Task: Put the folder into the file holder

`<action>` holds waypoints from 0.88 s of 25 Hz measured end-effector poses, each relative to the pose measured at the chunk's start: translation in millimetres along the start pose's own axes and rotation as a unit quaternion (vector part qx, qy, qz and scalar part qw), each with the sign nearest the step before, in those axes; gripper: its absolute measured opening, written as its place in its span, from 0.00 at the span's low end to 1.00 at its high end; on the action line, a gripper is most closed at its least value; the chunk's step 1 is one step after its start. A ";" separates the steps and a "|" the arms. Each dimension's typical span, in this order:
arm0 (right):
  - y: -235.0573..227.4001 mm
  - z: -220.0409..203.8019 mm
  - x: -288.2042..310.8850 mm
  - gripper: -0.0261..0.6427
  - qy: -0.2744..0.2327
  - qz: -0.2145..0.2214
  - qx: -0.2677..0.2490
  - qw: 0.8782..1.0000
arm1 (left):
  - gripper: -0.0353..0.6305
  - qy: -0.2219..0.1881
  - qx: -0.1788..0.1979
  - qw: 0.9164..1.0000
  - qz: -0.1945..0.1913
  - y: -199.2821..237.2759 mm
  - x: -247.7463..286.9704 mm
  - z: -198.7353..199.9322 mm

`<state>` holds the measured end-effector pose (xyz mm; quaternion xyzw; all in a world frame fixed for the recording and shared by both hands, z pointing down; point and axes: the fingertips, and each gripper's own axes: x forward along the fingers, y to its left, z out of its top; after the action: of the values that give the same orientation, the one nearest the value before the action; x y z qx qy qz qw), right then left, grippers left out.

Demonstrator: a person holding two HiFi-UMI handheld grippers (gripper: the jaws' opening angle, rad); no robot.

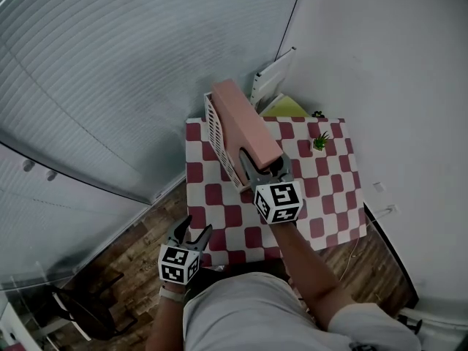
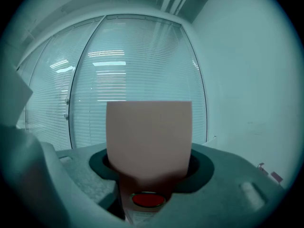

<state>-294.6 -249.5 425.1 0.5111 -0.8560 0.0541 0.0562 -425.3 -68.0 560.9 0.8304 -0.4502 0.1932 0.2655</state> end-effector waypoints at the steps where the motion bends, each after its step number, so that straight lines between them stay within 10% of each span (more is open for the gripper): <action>1: 0.7 -2.9 0.9 0.43 0.001 0.001 -0.001 1.000 | 0.41 0.001 -0.001 1.000 0.001 0.6 -1.2 -2.3; 22: 3.0 -28.3 2.4 0.48 -0.032 0.020 -0.018 0.999 | 0.41 0.021 -0.003 1.000 0.004 -5.8 1.6 -22.1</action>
<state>-297.3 -246.0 453.3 0.4946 -0.8680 0.0233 0.0363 -421.3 -52.8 577.6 0.8237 -0.4483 0.2099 0.2767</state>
